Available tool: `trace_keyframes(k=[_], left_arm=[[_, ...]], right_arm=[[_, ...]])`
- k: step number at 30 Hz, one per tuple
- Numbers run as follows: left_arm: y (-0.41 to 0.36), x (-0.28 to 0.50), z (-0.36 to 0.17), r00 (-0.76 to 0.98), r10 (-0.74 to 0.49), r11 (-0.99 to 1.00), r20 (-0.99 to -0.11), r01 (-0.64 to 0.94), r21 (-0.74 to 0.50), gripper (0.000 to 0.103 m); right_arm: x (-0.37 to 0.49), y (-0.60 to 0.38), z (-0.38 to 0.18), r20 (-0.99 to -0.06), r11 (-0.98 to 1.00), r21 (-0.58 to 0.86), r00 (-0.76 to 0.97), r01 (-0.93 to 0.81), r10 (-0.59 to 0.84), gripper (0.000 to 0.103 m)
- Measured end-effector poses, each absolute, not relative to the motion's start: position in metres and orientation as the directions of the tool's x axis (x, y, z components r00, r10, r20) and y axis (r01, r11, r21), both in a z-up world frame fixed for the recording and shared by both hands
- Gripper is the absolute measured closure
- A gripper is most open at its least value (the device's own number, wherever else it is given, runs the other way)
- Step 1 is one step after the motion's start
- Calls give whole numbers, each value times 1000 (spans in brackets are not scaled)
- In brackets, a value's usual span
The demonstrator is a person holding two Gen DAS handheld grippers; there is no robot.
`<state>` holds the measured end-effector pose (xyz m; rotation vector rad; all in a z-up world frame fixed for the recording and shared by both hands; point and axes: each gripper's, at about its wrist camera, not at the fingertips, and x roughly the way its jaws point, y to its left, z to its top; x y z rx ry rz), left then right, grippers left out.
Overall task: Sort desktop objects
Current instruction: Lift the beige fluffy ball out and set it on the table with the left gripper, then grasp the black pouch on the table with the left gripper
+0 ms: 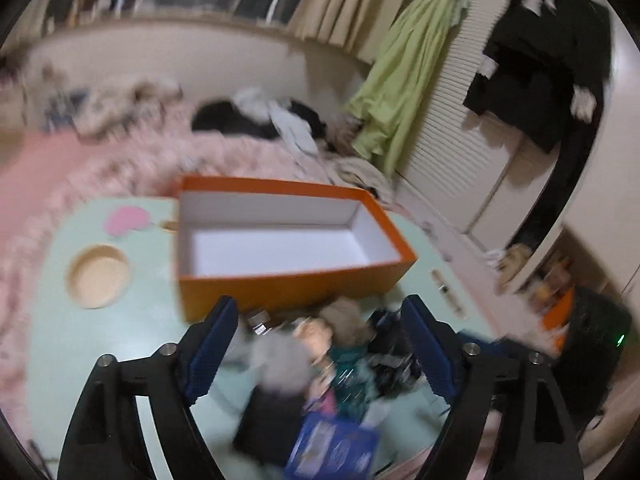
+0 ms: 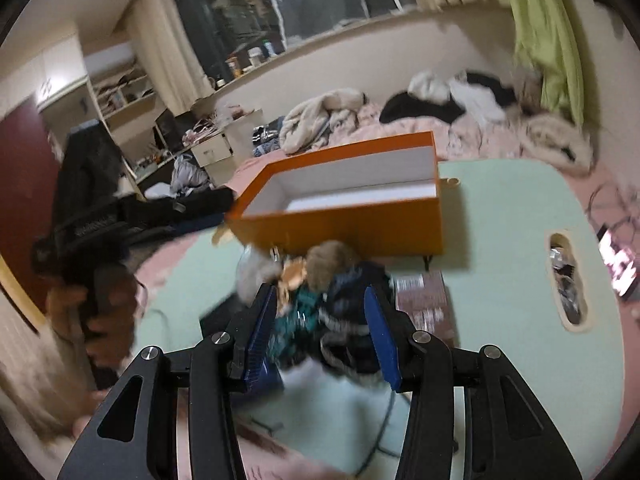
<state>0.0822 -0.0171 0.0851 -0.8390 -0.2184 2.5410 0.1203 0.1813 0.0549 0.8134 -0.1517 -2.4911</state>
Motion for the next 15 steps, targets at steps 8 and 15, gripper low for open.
trace_keyframes(k=[8, 15], left_arm=[[-18, 162, 37, -787, 206, -975, -581, -216, -53, 7], [-32, 136, 1, -652, 228, -972, -723, -191, -135, 0]], right_arm=[[115, 143, 12, -720, -935, -1, -649, 355, -246, 23], [110, 141, -4, -760, -936, -49, -621, 350, -192, 15]])
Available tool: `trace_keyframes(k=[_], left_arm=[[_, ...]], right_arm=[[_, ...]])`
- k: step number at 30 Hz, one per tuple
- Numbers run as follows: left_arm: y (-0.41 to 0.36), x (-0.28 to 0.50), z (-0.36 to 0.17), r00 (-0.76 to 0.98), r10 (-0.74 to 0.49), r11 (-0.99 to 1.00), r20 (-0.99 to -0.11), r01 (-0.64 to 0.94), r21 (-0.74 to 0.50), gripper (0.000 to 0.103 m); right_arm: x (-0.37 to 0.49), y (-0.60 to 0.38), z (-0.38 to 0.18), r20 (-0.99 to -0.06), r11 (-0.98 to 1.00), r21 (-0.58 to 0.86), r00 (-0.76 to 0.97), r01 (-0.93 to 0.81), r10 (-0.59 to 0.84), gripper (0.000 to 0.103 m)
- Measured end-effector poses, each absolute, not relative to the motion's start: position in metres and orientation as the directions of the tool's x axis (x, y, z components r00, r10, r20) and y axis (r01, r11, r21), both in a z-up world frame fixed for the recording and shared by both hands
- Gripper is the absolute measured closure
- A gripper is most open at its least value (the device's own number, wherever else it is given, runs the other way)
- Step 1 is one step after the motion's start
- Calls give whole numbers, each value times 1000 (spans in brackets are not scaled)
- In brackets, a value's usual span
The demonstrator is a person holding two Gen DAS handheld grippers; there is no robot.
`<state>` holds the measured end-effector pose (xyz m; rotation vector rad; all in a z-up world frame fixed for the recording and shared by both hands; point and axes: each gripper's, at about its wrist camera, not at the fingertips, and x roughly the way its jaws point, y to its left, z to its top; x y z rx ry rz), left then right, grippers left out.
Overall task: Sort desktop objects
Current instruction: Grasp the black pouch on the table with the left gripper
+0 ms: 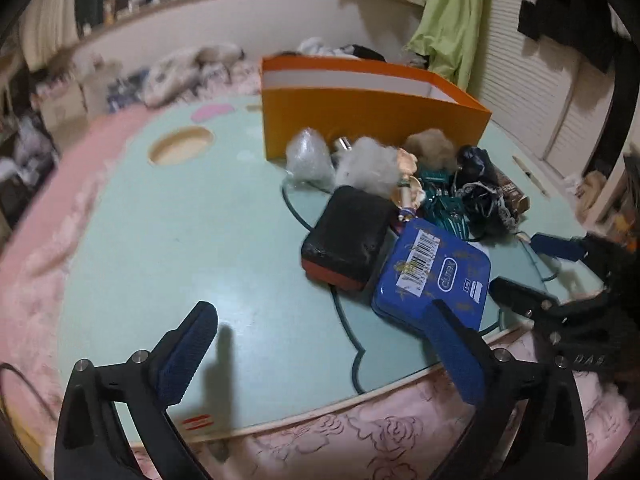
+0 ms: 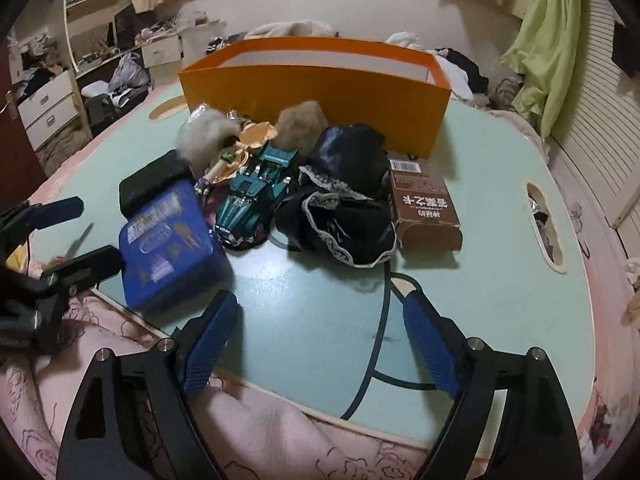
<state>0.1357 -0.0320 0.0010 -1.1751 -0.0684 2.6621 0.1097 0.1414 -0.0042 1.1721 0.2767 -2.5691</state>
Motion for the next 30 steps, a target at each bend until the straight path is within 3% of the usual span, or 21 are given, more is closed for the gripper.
trace_keyframes(k=[4, 11, 18, 23, 29, 30], left_arm=[[-33, 130, -1, -638, 261, -964, -724, -206, -165, 0], [-27, 133, 0, -638, 247, -968, -730, -196, -156, 0], [-31, 134, 29, -711, 321, -947, -626, -225, -230, 0], [-33, 101, 29, -681, 319, -944, -659, -168, -284, 1], [-27, 84, 10, -636, 316, -947, -704, -162, -279, 33], [-24, 84, 9, -626, 328, -943, -708, -177, -281, 45]], right_arm=[[106, 141, -10, -777, -931, -54, -601, 362, -188, 0], [117, 143, -4, -785, -931, -53, -591, 361, -184, 0], [125, 157, -4, -751, -949, -36, -635, 313, -181, 0], [124, 154, -3, -740, -949, -45, -648, 313, -179, 0], [123, 153, -2, -738, -947, -47, -650, 317, -180, 1], [124, 152, -1, -736, -947, -50, -652, 318, -180, 1]])
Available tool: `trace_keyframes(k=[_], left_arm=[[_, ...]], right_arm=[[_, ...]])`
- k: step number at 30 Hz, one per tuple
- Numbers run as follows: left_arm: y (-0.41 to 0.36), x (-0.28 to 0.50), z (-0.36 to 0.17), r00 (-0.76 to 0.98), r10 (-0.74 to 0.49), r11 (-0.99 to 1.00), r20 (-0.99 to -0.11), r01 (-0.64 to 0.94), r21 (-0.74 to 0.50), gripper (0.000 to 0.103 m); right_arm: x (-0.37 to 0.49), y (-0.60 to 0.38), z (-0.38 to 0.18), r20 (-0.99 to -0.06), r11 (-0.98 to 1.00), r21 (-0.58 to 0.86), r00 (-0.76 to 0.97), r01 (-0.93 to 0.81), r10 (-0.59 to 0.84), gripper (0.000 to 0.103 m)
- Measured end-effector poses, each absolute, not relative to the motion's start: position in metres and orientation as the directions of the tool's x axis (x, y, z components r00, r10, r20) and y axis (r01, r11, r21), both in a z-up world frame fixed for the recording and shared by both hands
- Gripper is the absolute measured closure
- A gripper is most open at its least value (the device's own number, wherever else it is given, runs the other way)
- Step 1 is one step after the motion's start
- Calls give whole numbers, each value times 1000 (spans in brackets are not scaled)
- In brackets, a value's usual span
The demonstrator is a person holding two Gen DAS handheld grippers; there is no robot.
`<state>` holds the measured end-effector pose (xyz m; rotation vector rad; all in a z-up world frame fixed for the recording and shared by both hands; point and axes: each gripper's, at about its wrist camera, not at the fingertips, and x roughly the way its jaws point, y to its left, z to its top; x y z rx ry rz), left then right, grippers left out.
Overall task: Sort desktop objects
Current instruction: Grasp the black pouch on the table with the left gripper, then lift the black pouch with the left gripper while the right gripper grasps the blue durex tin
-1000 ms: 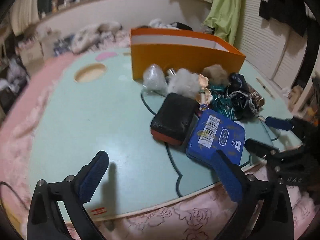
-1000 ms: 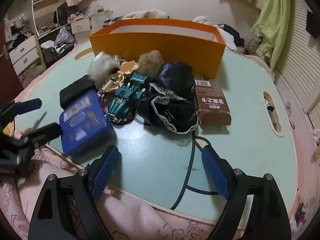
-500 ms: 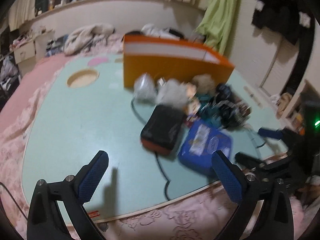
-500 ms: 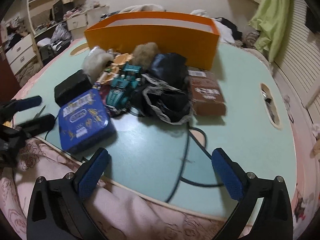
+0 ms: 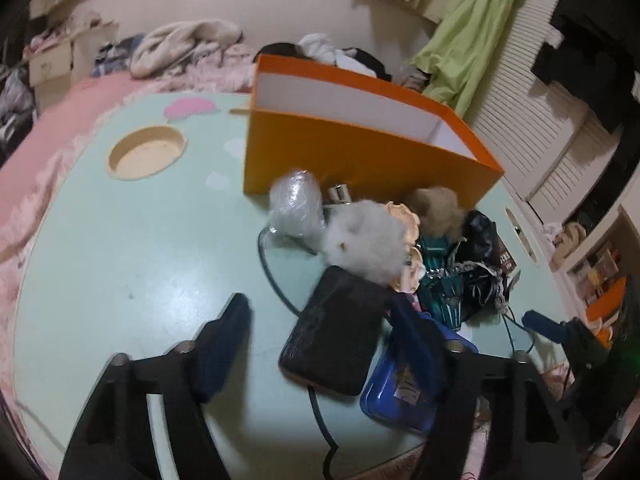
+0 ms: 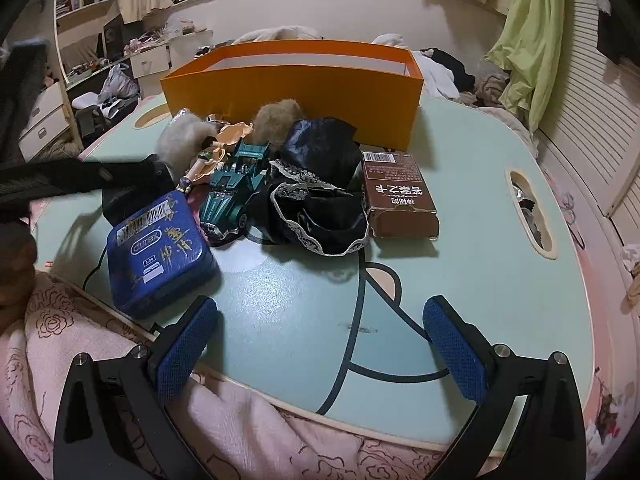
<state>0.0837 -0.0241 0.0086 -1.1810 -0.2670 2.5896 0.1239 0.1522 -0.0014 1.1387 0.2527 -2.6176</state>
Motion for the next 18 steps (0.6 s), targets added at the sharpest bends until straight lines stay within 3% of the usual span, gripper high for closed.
trace_keyframes(k=[1, 10, 11, 15, 18], left_arm=[[-23, 86, 9, -632, 326, -944, -703, -182, -274, 61], [-37, 113, 13, -684, 266, -960, -680, -124, -251, 63], [-36, 114, 11, -678, 263, -962, -686, -126, -244, 62], [-30, 120, 4, -672, 258, -966, -695, -152, -211, 45], [-26, 120, 4, -672, 231, -973, -704, -147, -179, 44]], right_arm=[[124, 152, -1, -736, -947, -48, -652, 318, -182, 1], [124, 168, 6, -698, -932, 84, -647, 353, -308, 0], [123, 170, 8, -687, -921, 115, -640, 372, -344, 0], [130, 161, 24, -626, -860, 155, -625, 486, -466, 0], [135, 134, 30, -632, -802, 101, -585, 589, -509, 0]])
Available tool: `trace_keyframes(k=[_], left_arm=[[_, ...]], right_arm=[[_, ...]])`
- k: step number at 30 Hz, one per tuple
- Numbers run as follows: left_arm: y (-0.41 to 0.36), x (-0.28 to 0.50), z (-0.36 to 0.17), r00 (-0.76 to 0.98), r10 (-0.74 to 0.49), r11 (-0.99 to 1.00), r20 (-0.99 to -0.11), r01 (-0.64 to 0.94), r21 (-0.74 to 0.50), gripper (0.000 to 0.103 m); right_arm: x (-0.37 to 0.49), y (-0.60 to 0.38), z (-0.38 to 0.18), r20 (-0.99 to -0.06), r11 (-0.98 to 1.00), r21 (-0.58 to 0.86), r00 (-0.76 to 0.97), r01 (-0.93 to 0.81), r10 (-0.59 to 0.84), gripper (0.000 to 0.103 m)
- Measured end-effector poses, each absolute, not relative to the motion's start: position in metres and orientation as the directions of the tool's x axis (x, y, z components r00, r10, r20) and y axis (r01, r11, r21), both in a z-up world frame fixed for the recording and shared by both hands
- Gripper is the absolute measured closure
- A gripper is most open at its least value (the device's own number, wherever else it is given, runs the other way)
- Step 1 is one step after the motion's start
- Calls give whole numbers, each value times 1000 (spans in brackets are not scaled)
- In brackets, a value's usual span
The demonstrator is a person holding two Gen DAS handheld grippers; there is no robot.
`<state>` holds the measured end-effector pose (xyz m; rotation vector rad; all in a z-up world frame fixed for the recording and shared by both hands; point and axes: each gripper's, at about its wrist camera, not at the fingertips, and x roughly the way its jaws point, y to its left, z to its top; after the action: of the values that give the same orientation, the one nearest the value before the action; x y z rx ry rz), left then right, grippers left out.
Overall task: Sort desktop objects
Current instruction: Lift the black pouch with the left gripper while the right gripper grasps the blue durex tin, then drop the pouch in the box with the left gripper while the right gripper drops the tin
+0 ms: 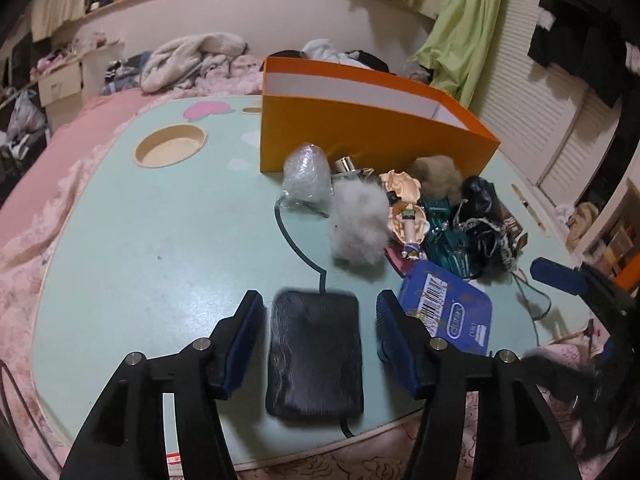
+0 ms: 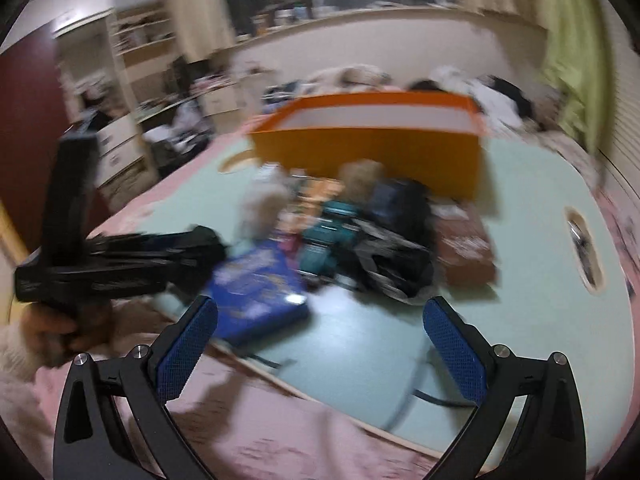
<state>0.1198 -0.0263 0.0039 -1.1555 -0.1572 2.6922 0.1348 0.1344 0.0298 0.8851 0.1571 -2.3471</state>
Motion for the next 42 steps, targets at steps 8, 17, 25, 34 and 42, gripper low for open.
trace_keyframes(k=[8, 17, 25, 34, 42], left_arm=[[-47, 126, 2, -695, 219, -971, -684, -84, -225, 66], [-40, 128, 3, -705, 222, -972, -674, -106, -209, 66], [-36, 137, 19, -750, 237, -970, -617, -151, -188, 67], [-23, 113, 57, -774, 285, -958, -565, -214, -190, 88], [-43, 125, 45, -760, 325, -942, -562, -206, -266, 49]], right_arm=[[114, 88, 19, -739, -728, 69, -456, 683, -497, 3], [123, 80, 16, -732, -702, 18, -469, 712, -494, 36], [143, 108, 40, -578, -697, 108, -526, 708, -624, 36], [114, 136, 84, -452, -723, 250, -582, 644, -676, 36], [96, 166, 100, -385, -769, 322, -666, 552, -639, 36]])
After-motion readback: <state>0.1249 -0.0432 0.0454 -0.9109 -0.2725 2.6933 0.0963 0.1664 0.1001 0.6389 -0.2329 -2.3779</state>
